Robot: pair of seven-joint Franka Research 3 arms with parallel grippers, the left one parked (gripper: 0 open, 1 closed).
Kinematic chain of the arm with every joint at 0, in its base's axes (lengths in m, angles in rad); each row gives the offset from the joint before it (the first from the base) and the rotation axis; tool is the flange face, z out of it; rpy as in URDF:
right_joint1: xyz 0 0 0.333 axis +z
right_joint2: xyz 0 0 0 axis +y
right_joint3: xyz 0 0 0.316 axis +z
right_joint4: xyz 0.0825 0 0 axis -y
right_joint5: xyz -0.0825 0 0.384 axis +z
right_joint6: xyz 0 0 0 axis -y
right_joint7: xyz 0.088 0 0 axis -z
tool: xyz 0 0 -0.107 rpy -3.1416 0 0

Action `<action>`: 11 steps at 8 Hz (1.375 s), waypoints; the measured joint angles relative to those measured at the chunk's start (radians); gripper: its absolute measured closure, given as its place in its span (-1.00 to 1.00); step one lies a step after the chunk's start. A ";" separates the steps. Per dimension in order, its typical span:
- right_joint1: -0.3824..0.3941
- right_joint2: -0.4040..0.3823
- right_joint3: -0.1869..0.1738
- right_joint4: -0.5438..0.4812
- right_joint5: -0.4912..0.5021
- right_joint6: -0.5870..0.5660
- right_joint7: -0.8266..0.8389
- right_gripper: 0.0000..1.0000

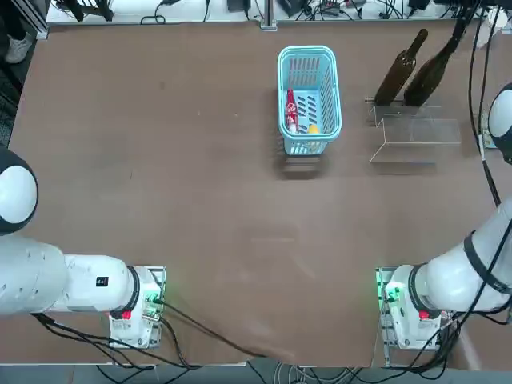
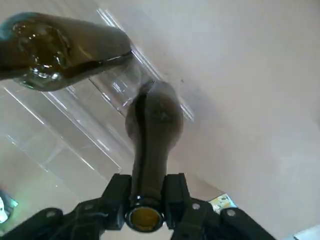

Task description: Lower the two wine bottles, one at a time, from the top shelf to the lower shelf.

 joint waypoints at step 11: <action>0.001 -0.021 -0.003 -0.001 0.030 -0.018 0.035 -1.00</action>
